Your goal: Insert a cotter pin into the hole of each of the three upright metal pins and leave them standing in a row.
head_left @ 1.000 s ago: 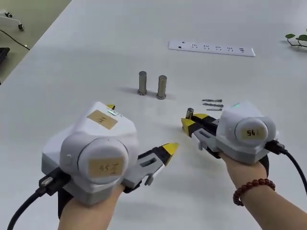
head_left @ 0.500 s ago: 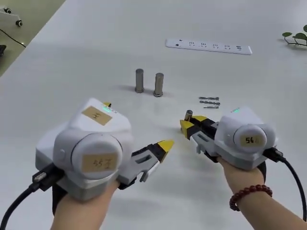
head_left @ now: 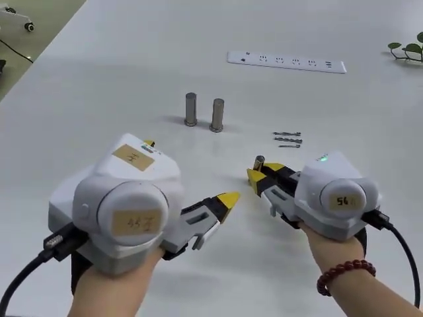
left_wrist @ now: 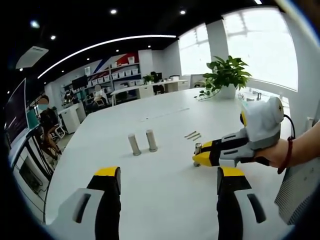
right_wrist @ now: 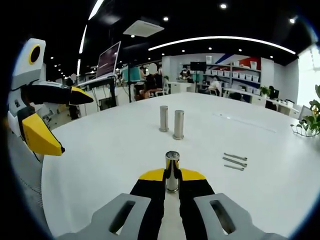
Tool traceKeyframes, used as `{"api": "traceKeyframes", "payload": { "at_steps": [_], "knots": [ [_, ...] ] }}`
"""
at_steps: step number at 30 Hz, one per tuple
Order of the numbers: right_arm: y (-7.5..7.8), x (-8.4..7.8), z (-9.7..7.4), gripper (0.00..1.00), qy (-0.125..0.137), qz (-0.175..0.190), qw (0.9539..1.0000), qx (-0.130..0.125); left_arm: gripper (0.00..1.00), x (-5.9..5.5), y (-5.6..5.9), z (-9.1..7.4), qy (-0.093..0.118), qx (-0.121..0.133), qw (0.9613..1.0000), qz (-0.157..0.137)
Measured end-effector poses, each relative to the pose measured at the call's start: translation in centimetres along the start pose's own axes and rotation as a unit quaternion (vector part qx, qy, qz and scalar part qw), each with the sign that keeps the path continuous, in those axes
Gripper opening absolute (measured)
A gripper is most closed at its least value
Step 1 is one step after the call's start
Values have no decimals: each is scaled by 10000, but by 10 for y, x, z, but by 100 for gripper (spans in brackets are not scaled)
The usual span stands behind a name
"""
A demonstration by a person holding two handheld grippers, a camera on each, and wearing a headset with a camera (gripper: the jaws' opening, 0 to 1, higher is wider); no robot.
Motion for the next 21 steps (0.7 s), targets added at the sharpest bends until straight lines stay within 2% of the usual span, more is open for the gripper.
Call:
{"api": "traceKeyframes", "payload": {
  "at_steps": [7, 14, 21],
  "knots": [
    [0, 0, -1, 4, -15, -55, 9999, 98, 77, 1, 3, 1, 28, -57, 10000, 19],
    [0, 0, -1, 5, -12, 35, 9999, 100, 77, -2, 3, 0, -65, -63, 10000, 21],
    [-1, 1, -4, 12, -17, 87, 9999, 123, 77, -2, 4, 0, -78, -70, 9999, -10]
  ]
}}
Point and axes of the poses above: the centre of the closed fingertips' face, and the gripper's own axes: z roughly forward along the fingers, y roughly to its right, x roughly out of its top, the point moved 5 cm from there along -z, roughly backward along the fingers, and after that the axes turned 15 degrees about y, right-handed, at the moved point
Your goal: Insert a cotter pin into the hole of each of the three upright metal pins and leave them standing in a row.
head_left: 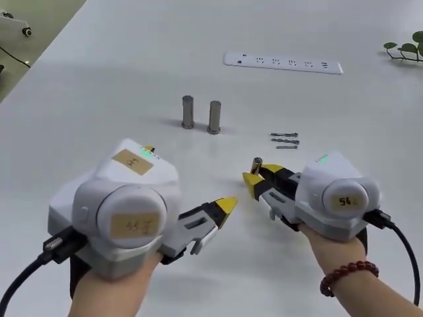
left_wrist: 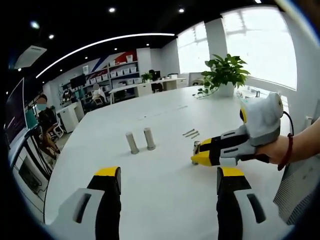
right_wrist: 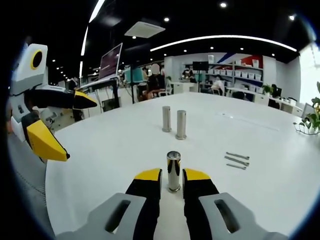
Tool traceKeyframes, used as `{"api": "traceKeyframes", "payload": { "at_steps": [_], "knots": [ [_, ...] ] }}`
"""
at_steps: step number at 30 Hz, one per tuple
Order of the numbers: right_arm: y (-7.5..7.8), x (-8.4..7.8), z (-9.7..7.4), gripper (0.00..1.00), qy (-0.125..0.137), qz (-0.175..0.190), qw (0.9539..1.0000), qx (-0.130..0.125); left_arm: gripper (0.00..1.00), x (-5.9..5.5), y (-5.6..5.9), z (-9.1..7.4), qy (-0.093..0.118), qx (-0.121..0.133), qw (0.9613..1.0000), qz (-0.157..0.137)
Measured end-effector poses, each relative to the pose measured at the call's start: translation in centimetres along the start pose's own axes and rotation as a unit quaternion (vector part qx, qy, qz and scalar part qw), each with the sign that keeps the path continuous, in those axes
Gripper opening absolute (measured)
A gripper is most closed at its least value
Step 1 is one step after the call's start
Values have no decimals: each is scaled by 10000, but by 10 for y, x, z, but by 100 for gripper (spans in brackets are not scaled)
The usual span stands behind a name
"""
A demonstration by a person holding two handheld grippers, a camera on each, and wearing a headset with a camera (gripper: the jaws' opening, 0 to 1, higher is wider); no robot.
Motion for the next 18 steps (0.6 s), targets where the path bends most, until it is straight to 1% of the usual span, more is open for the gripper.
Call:
{"api": "traceKeyframes", "payload": {
  "at_steps": [3, 6, 12, 16, 18],
  "knots": [
    [0, 3, -3, 15, 50, 62, 10000, 52, 77, 0, 0, 0, 0, 5, 10000, -9],
    [1, 7, -6, 16, 58, 51, 9999, 99, 77, 0, -1, -1, -3, 14, 10000, -31],
    [8, 17, -12, 21, 107, 53, 9998, 158, 77, 0, 0, 0, 8, 2, 10000, -38],
    [8, 21, -19, 24, -10, 86, 9992, 384, 77, 0, 0, -1, -4, 0, 10000, -64],
    [9, 23, -21, 24, -50, 87, 9990, 428, 77, 0, -1, -1, 12, 10, 10000, -79]
  ]
}}
Point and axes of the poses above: the centre of the closed fingertips' face, and the gripper's own axes: z roughly forward along the fingers, y roughly to its right, x roughly out of its top, the point moved 5 cm from there along -z, roughly backward along the fingers, and after that the axes turned 15 degrees about y, right-handed, at the moved point
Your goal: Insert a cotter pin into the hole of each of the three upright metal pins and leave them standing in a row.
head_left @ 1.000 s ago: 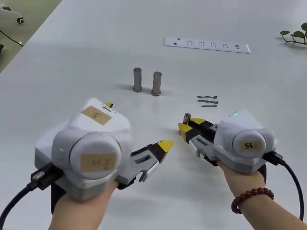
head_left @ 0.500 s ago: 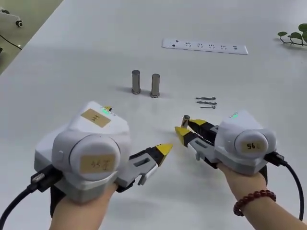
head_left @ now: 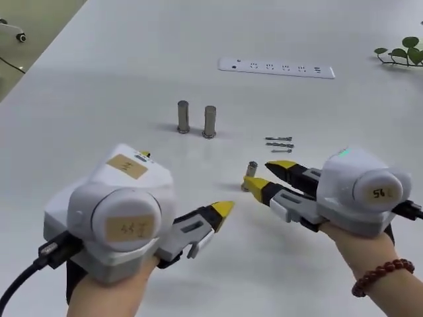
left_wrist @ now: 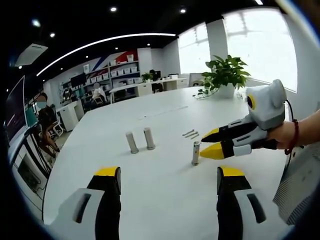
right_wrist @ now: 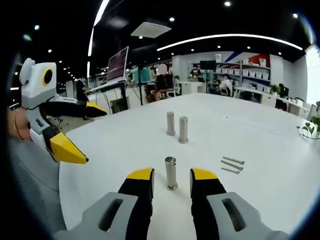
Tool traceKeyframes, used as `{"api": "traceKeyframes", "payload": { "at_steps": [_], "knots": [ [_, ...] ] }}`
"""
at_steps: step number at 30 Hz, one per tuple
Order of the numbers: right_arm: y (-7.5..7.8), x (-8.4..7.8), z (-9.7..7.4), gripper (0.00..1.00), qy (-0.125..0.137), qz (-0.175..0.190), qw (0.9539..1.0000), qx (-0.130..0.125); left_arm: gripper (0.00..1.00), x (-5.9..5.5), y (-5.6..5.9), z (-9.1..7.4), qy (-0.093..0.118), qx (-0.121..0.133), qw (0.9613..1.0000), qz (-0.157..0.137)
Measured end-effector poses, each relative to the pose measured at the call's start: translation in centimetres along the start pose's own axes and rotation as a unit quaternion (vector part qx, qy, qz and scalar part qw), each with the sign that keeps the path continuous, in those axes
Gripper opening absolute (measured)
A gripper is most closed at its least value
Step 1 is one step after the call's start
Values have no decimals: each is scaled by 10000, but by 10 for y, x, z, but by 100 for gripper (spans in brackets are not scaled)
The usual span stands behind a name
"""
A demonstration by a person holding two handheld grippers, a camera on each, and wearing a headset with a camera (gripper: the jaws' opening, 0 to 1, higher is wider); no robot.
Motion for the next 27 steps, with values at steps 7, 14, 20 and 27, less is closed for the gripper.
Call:
{"api": "traceKeyframes", "payload": {
  "at_steps": [7, 14, 20, 27],
  "knots": [
    [7, 14, -7, 26, -169, -115, 9991, 374, 77, 0, 0, 0, 1, -10, 10000, -8],
    [20, 26, -9, 22, -404, -272, 9967, 644, 77, 0, 0, 1, 0, -14, 10000, -47],
    [35, 24, -7, 21, -849, -608, 9917, 754, 77, -2, 1, 1, -23, -59, 9998, -177],
    [57, 18, 4, 19, -1272, -750, 9849, 907, 80, -2, 3, 2, -28, -97, 9996, -250]
  ]
}}
Point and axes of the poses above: the centre of the closed fingertips' face, and the gripper's own axes: z roughly forward along the fingers, y roughly to its right, x roughly out of its top, the point moved 5 cm from there along -z, roughly backward along the fingers, and after that the axes turned 15 degrees about y, right-handed, at the moved point
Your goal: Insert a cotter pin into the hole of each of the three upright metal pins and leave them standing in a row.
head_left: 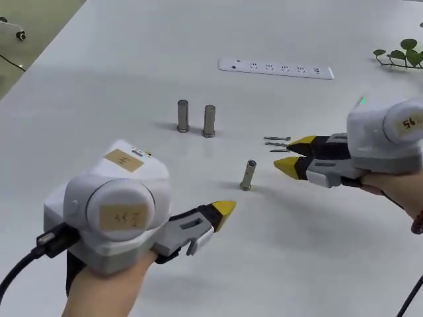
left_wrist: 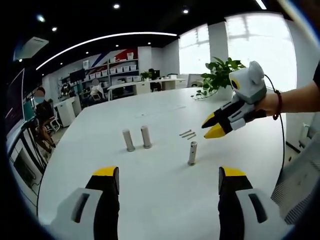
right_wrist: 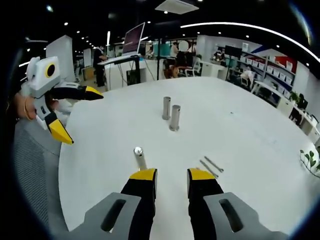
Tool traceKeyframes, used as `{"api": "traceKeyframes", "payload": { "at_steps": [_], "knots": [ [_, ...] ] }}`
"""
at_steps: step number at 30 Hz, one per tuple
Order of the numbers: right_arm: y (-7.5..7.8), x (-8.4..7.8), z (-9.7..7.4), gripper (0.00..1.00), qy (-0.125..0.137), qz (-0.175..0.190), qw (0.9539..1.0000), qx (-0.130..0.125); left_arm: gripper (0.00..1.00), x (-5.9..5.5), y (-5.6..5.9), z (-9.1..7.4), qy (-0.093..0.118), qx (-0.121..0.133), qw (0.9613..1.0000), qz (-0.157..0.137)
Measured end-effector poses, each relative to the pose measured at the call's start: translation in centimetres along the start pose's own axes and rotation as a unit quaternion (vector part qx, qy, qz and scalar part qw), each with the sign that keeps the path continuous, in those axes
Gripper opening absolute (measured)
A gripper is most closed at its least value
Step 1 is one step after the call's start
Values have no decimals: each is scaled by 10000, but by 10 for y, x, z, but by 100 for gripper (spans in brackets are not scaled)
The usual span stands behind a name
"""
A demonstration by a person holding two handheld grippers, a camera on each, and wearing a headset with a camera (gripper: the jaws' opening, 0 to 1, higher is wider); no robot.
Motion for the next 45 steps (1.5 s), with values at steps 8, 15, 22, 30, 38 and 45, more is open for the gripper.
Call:
{"api": "traceKeyframes", "payload": {
  "at_steps": [8, 15, 22, 30, 38, 45],
  "knots": [
    [22, -8, 9, 17, -535, -277, 9978, 270, 86, -1, 0, 0, 21, -18, 9997, -258],
    [33, -12, 15, 16, -910, -426, 9938, 483, 91, -2, 3, 2, 13, -92, 9996, -256],
    [43, -17, 24, 11, -1209, -587, 9890, 624, 91, -3, 2, 1, -60, -72, 9998, -200],
    [52, -29, 36, 9, -1481, -639, 9836, 809, 89, -4, 1, 1, -72, -62, 9998, -174],
    [56, -31, 40, 8, -1631, -612, 9805, 910, 89, -5, 0, 0, -82, -58, 9997, -221],
    [57, -31, 43, 5, -1849, -633, 9751, 1046, 89, -5, -2, 0, -103, -10, 9997, -201]
  ]
}}
Point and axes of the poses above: the centre of the closed fingertips' face, and the gripper's own axes: z roughly forward along the fingers, y roughly to its right, x roughly out of its top, the point moved 5 cm from there along -z, roughly backward along the fingers, and after that the axes turned 15 degrees about y, right-handed, at the moved point
